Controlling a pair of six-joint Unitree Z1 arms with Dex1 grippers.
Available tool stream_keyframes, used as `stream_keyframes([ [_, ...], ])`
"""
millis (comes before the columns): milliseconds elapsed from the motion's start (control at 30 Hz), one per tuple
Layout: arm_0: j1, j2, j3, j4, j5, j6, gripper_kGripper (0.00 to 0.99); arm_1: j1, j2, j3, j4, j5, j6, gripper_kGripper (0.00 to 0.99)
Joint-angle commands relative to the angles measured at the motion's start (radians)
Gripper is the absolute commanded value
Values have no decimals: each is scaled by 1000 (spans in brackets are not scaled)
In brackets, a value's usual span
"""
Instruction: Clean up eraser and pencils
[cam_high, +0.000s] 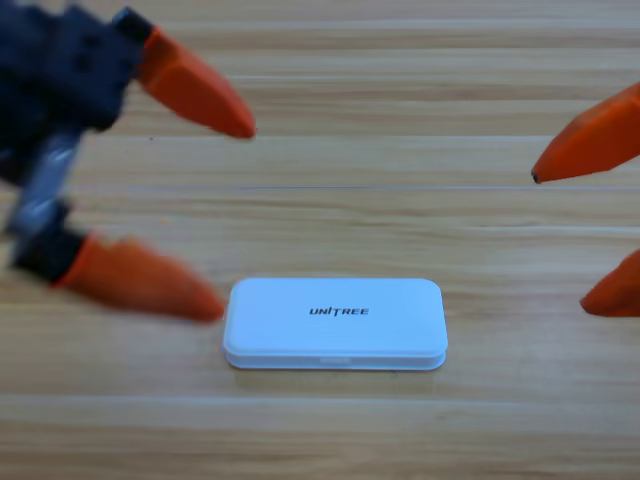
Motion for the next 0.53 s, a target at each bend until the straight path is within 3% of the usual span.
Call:
stream_keyframes([
  [33, -190, -45, 102, -9, -22, -2, 990, 32, 37, 30, -33, 8, 2, 850],
  [533, -211, -59, 194, -100, 54, 45, 990, 34, 38, 30, -33, 8, 2, 850],
])
